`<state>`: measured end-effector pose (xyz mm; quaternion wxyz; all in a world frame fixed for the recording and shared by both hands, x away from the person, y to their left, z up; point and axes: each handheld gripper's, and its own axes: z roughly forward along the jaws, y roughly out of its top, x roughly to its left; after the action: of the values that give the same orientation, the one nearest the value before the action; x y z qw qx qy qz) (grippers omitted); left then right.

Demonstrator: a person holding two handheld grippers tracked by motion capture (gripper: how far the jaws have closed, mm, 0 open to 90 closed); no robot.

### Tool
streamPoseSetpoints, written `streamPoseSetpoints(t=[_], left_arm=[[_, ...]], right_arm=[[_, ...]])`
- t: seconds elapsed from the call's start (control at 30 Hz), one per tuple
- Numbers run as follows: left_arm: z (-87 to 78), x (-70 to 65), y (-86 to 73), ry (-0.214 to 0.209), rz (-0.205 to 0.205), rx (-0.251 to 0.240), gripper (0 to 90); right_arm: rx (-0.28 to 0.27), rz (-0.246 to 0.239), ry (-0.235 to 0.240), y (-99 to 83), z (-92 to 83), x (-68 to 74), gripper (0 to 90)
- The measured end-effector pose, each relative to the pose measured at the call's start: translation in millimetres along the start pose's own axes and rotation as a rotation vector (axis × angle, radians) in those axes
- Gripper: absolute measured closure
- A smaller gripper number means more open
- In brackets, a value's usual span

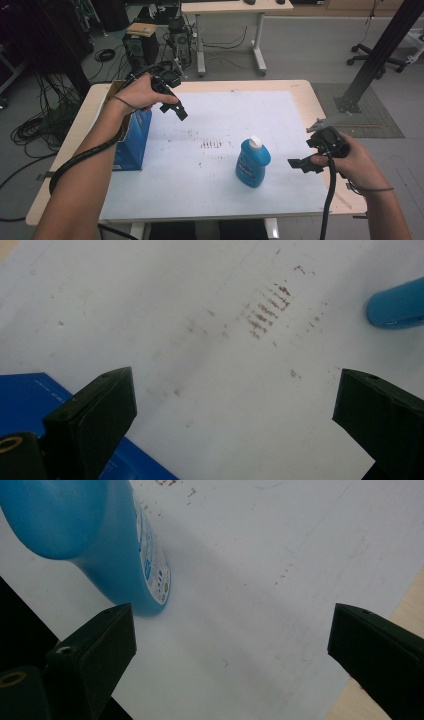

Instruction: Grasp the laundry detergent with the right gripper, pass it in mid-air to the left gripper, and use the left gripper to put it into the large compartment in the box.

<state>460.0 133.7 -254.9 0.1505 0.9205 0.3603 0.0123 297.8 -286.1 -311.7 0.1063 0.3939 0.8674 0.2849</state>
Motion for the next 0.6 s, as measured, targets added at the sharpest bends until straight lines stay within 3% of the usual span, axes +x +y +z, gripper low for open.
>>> streamPoseSetpoints(t=[0.6], left_arm=[[2.5, -0.2, -1.5, -0.002, -0.005, 0.007, 3.9]], right_arm=[[-0.026, 0.004, 0.043, -28.1, 16.7, 19.6, 5.5]])
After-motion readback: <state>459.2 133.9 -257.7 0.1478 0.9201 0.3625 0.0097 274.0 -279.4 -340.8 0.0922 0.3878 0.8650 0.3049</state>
